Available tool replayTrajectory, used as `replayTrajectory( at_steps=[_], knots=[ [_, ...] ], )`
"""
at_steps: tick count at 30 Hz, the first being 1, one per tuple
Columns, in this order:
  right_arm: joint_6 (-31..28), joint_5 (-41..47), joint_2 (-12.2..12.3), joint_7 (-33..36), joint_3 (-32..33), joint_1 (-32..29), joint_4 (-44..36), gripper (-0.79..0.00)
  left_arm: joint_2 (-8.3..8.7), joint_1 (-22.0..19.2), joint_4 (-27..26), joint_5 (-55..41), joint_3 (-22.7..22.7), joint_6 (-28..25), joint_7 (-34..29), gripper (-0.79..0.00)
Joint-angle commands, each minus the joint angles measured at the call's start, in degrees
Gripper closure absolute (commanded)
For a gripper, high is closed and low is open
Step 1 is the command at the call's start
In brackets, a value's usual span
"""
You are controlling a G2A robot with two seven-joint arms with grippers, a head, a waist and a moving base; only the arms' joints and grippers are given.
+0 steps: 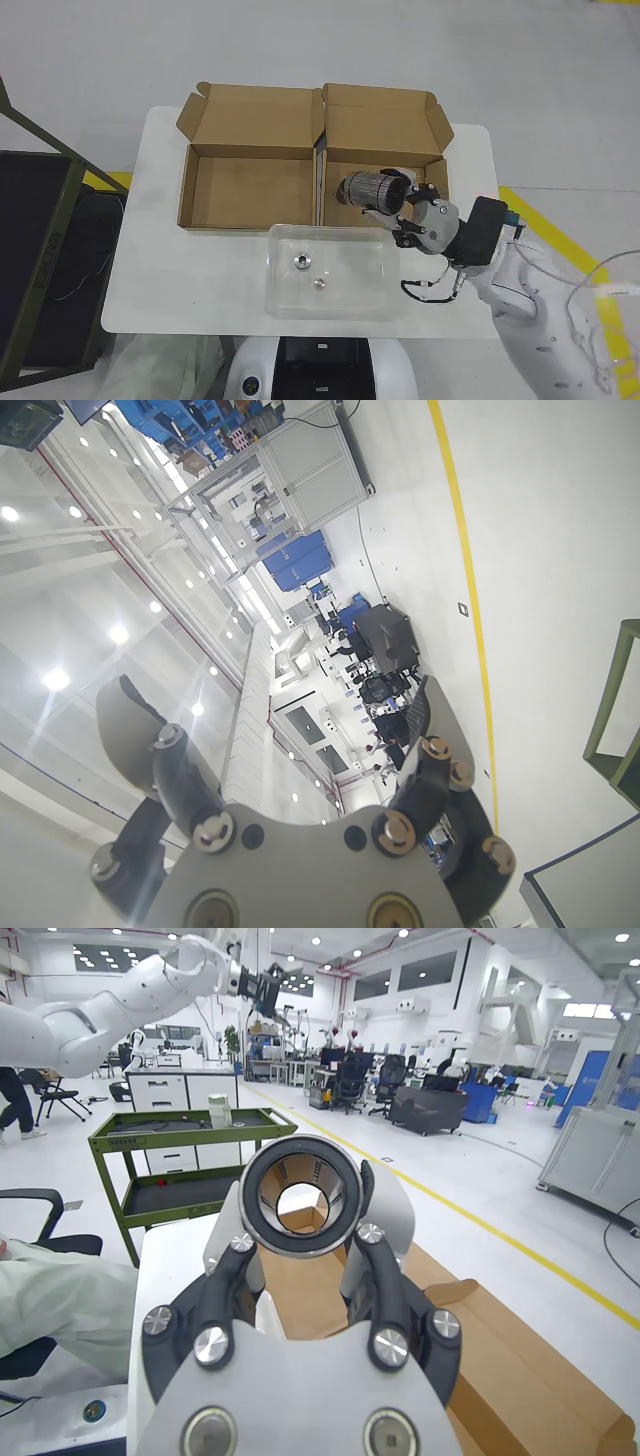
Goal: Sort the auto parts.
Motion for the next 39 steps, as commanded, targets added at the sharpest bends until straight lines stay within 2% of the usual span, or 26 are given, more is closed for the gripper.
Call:
replayTrajectory(
  at_steps=[1,12,19,31,39],
  knots=[
    [-0.3,-0.47,0.08,-2.45,1.32,-0.92,-0.4,0.0,0.0,0.0,0.0,0.0,0.0,0.0,0.0,-0.785],
    [-5.37,-1.11,0.34,-13.43,6.13,-4.03,-1.41,0.0,0.0,0.0,0.0,0.0,0.0,0.0,0.0,-0.785],
    [-4.75,-2.55,0.22,-15.83,6.67,-4.67,-0.97,0.0,0.0,0.0,0.0,0.0,0.0,0.0,0.0,-0.785],
    [-0.55,-6.13,-0.09,-13.19,5.1,-3.44,2.24,0.0,0.0,0.0,0.0,0.0,0.0,0.0,0.0,-0.785],
    [-0.23,-4.17,-0.25,-3.41,2.69,1.36,8.68,0.0,0.0,0.0,0.0,0.0,0.0,0.0,0.0,-0.785]
  ],
)
